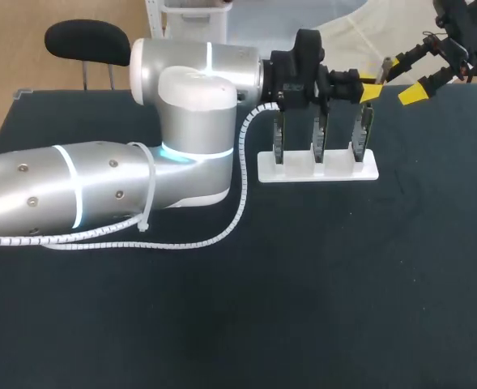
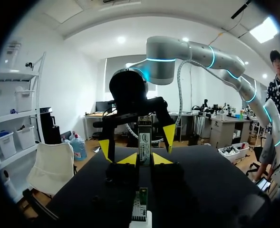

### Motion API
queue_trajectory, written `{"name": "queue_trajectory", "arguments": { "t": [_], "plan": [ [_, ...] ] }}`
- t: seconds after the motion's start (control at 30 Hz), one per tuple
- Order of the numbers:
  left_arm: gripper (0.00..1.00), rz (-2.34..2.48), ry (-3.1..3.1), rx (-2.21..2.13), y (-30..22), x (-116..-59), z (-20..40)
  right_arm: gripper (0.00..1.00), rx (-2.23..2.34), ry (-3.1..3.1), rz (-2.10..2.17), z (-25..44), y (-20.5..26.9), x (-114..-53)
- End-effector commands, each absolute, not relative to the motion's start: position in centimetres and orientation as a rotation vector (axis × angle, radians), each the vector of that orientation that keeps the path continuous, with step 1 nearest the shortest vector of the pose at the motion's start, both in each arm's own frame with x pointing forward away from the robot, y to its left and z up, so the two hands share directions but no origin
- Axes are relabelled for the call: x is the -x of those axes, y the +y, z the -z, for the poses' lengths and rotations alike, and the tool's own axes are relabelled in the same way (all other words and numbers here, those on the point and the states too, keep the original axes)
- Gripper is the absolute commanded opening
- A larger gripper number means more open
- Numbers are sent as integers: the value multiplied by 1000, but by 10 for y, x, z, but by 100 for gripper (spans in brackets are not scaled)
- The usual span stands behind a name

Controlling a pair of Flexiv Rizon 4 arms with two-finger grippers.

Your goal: Pick up the optical module with the left hand, and insert it into the network port with the right hand.

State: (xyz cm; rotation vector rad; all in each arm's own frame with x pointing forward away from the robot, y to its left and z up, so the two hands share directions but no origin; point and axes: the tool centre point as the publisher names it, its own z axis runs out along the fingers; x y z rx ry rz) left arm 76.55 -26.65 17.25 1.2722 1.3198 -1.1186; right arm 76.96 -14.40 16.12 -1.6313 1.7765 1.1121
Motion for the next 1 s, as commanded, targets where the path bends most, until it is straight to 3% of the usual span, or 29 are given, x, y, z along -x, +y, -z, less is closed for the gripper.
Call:
{"name": "queue_trajectory", "arguments": {
  "t": [0.03,1.0],
  "plan": [
    [0,1126,1317,-1276,-267,-768,-171,100,1630,1777,-1109,-161,-144,-769],
    [0,1129,1316,-1328,-266,-776,-169,100,1630,1777,-1109,-161,-144,-769]
  ]
}}
